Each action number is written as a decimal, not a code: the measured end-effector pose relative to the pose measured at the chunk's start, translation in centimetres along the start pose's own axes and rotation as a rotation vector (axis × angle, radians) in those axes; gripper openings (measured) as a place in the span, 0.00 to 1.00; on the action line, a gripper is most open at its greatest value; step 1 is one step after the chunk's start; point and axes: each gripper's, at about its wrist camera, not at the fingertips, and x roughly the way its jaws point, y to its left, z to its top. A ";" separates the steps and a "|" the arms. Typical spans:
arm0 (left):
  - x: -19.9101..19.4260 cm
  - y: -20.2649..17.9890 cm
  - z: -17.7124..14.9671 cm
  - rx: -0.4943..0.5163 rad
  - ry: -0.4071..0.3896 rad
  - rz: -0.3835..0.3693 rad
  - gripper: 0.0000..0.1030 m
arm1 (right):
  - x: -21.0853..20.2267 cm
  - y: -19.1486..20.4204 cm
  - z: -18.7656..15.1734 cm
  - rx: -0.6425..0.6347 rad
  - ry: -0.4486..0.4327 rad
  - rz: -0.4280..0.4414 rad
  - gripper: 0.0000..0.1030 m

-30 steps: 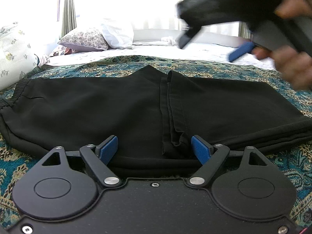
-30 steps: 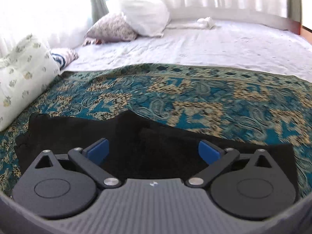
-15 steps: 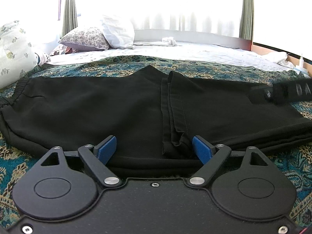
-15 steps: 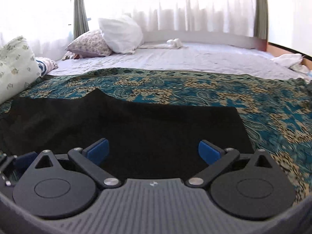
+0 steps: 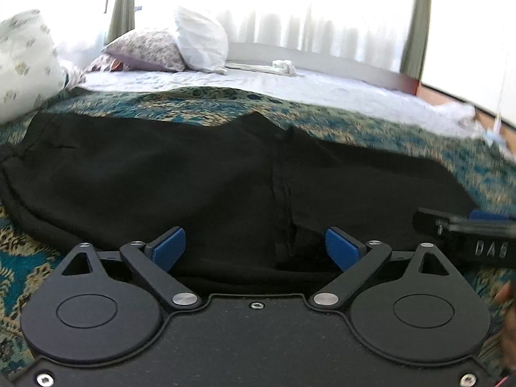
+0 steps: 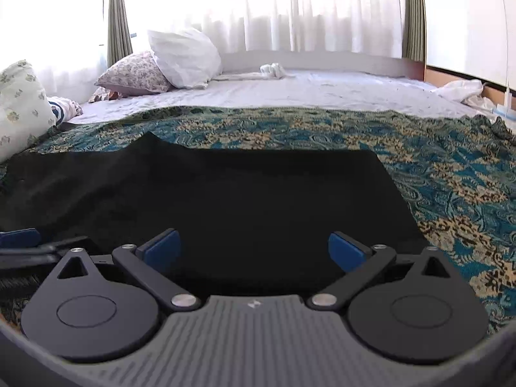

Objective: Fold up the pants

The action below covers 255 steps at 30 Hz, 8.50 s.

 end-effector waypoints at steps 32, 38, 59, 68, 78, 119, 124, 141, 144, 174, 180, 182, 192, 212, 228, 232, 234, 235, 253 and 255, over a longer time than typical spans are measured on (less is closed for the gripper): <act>0.8 21.5 4.8 -0.344 -0.055 0.458 0.99 | 1.4 5.7 -1.0 -0.065 0.002 0.004 1.00; 2.2 23.3 4.5 -0.402 -0.005 0.443 1.00 | 1.6 5.8 -1.2 -0.074 0.009 -0.006 1.00; 2.2 25.1 4.4 -0.548 -0.107 0.457 0.28 | 1.9 5.7 -1.5 -0.061 0.007 0.005 1.00; -1.1 18.9 8.1 -0.369 -0.225 0.358 0.12 | 1.8 5.0 -1.6 -0.024 0.001 0.049 1.00; -2.6 -1.0 14.1 -0.009 -0.223 -0.104 0.12 | -0.8 2.4 -0.8 0.114 -0.097 0.082 1.00; -0.5 -2.7 1.9 0.199 -0.013 0.027 0.44 | -1.3 -3.3 0.0 0.186 0.045 -0.114 0.95; 0.1 -2.6 1.5 0.205 -0.014 0.029 0.44 | -1.6 -3.1 0.3 0.233 0.064 -0.042 0.84; 0.5 -2.1 1.6 0.160 0.002 -0.010 0.46 | 0.3 -3.7 1.2 0.341 0.068 -0.051 0.62; 0.1 -2.1 1.9 0.146 -0.007 -0.022 0.47 | 1.1 -4.9 2.1 0.397 0.065 -0.063 0.38; 5.4 -5.3 10.4 0.282 0.014 -0.111 0.20 | 0.1 -9.1 0.1 0.337 -0.006 -0.238 0.34; 11.4 -5.2 12.1 0.217 0.069 -0.046 0.20 | 0.1 -9.2 -0.1 0.342 -0.016 -0.229 0.36; 12.7 -4.9 11.9 0.198 0.083 -0.027 0.20 | 0.1 -9.3 -0.2 0.346 -0.019 -0.224 0.37; 14.6 -4.3 10.8 0.177 0.084 -0.022 0.20 | 0.0 -9.3 -0.4 0.349 -0.028 -0.215 0.42; 0.9 -3.5 6.4 0.160 -0.015 -0.033 0.45 | -5.7 -5.2 0.9 0.125 -0.191 -0.296 0.69; -2.3 -4.6 0.3 0.207 0.022 -0.011 0.30 | -2.3 1.7 -1.4 -0.163 0.000 -0.069 0.45; -2.3 -4.7 -0.1 0.228 0.009 -0.006 0.30 | -1.9 -0.9 -1.0 -0.122 0.017 -0.181 0.47; -2.3 -4.7 -0.1 0.222 0.009 -0.011 0.30 | -1.9 -2.0 -1.0 -0.098 0.018 -0.191 0.37; -2.3 -4.7 -0.1 0.219 0.009 -0.013 0.30 | -1.9 -2.4 -1.0 -0.101 0.014 -0.205 0.37; -4.3 -4.9 0.8 0.148 0.035 -0.006 0.52 | -6.4 -1.9 -1.4 -0.116 -0.107 -0.131 0.72; -4.9 -5.0 0.7 0.149 0.027 0.000 0.62 | -7.0 -2.0 -1.5 -0.099 -0.108 -0.117 0.76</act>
